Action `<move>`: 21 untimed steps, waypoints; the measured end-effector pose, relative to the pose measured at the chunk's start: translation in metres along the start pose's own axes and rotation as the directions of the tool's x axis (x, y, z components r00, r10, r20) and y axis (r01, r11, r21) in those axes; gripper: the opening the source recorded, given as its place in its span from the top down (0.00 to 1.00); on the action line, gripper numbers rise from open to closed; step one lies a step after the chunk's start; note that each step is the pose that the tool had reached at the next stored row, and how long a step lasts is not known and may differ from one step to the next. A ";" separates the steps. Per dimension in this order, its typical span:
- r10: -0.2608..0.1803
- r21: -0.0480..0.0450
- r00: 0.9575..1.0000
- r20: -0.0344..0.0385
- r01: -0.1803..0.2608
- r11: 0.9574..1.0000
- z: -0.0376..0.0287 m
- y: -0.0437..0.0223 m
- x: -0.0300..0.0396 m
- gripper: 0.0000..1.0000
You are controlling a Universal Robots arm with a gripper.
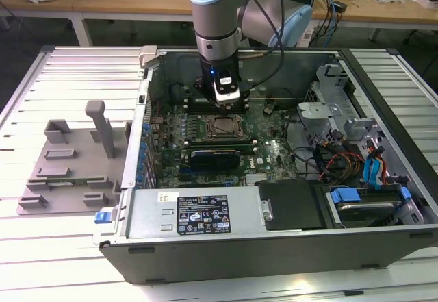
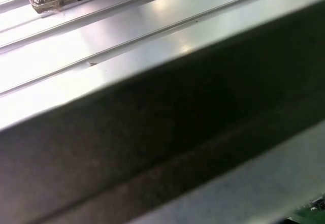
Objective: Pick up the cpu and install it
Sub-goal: 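Install the first cpu locking lever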
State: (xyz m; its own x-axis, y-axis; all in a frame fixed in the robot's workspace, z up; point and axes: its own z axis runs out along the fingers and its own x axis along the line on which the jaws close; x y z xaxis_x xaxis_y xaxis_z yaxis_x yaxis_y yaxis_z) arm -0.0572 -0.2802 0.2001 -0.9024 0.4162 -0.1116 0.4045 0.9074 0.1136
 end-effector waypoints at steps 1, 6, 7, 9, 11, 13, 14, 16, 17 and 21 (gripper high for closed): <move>0.000 0.000 1.000 0.000 0.000 1.000 0.0000 0.0000 0.0000 0.89; 0.000 0.000 1.000 0.000 0.000 1.000 0.0002 0.0005 -0.0010 0.89; 0.000 0.000 1.000 0.000 0.000 1.000 0.0002 0.0006 -0.0012 0.89; 0.000 0.000 1.000 0.000 0.000 1.000 0.0003 0.0009 -0.0019 0.89; 0.000 0.000 1.000 0.000 0.000 1.000 0.0004 0.0011 -0.0024 0.89; 0.000 0.000 1.000 0.000 0.000 1.000 0.0005 0.0015 -0.0033 0.89; 0.000 0.000 1.000 0.000 0.000 1.000 0.0006 0.0017 -0.0037 0.89; 0.000 0.000 1.000 0.000 0.000 1.000 0.0007 0.0020 -0.0044 0.89; 0.000 0.000 1.000 0.000 0.000 1.000 0.0008 0.0022 -0.0049 0.89; 0.000 0.000 1.000 0.000 0.000 1.000 0.0011 0.0031 -0.0069 0.89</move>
State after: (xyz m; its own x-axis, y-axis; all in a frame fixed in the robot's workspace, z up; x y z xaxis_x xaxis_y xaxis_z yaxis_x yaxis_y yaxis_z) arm -0.0496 -0.2802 0.2001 -0.9023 0.4163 -0.1117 0.4046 0.9074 0.1134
